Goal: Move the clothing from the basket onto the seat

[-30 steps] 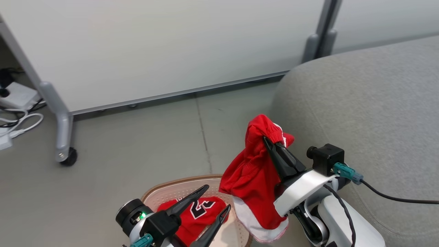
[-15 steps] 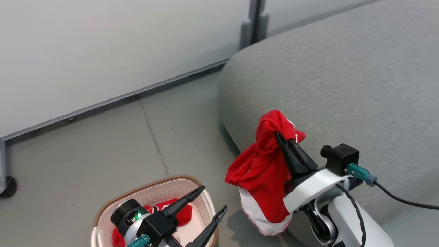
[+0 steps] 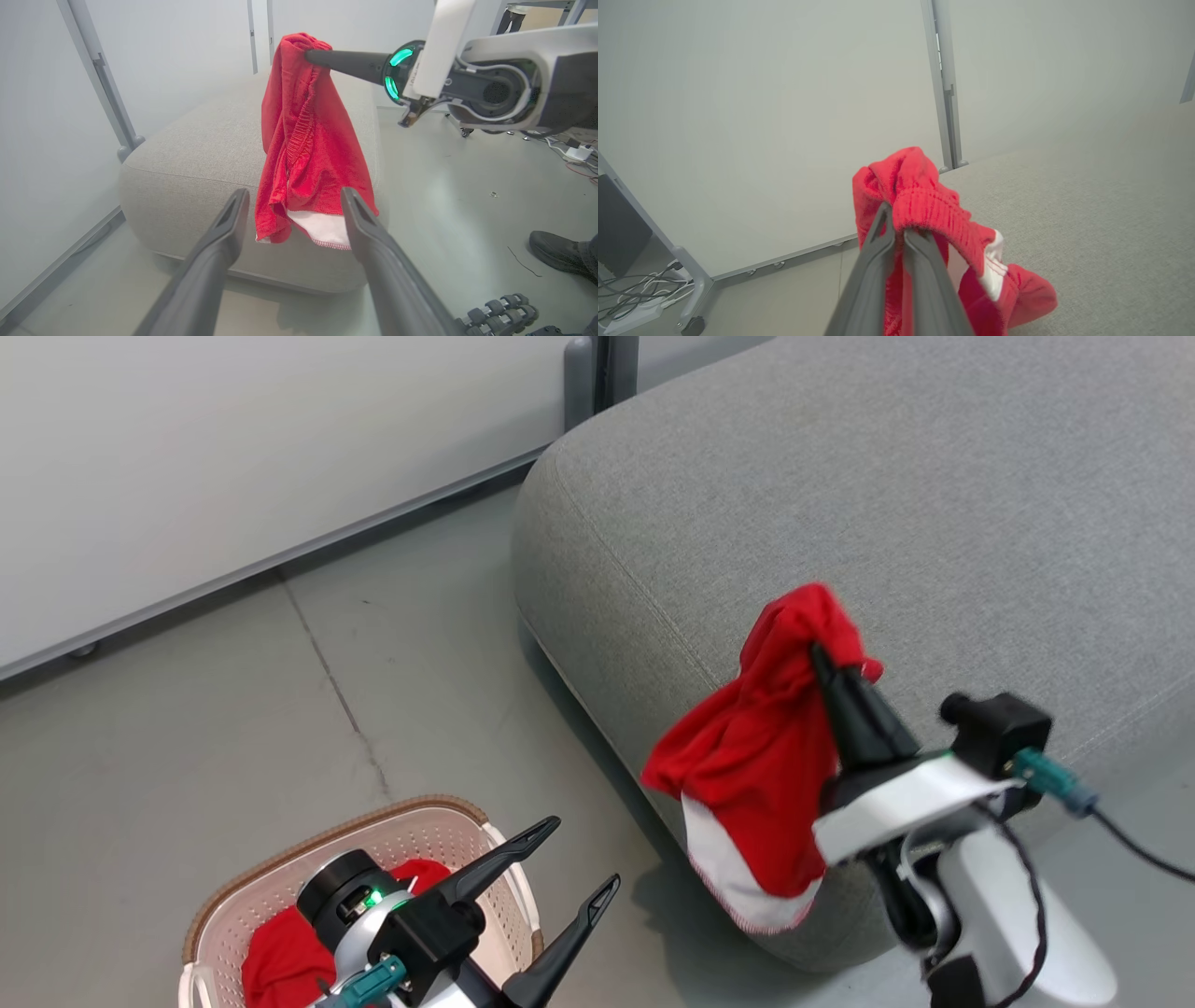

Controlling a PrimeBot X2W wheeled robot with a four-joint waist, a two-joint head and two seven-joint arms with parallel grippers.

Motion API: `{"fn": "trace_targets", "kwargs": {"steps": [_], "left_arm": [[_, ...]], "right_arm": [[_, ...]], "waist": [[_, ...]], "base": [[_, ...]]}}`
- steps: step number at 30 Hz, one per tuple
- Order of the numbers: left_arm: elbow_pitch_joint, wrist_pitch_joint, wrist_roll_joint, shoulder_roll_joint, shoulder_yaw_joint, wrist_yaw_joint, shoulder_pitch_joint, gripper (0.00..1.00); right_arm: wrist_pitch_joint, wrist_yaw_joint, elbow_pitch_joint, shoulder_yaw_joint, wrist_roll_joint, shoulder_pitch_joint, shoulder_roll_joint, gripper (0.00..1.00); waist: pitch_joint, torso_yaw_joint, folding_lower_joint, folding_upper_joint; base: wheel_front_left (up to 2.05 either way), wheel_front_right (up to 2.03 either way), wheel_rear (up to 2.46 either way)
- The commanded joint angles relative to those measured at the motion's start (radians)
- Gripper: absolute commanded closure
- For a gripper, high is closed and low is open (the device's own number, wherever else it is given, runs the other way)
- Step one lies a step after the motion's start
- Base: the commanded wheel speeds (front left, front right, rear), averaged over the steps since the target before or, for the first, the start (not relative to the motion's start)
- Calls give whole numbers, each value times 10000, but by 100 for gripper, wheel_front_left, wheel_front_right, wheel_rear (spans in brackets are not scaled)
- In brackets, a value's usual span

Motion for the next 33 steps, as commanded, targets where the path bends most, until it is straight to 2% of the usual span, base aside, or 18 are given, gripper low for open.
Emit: {"fn": "trace_targets", "kwargs": {"steps": [1,9,21,26,33], "left_arm": [[-86,41,-69,69,5,-58,-207,0],[-524,257,59,486,-6,-224,-926,0],[-1684,448,60,1570,-285,-409,-2338,0],[-2060,405,22,2063,-342,-422,-3038,0],[-2314,245,-9,2518,-471,-426,-3591,0]], "right_arm": [[-28,23,-85,-350,-84,-360,-53,100],[-28,23,108,-1973,-333,-1945,-48,100],[-26,23,482,-5065,-1724,-5047,-41,100],[-26,23,769,-6027,-2539,-5588,-51,100],[-26,22,1351,-7699,-3488,-5363,-64,100]], "waist": [[148,13,0,0],[1066,329,0,0],[3437,1258,0,0],[4289,1551,0,0],[5044,1787,0,0]], "base": [[0,0,0],[0,0,0],[0,0,0],[0,0,0],[0,0,0]]}}
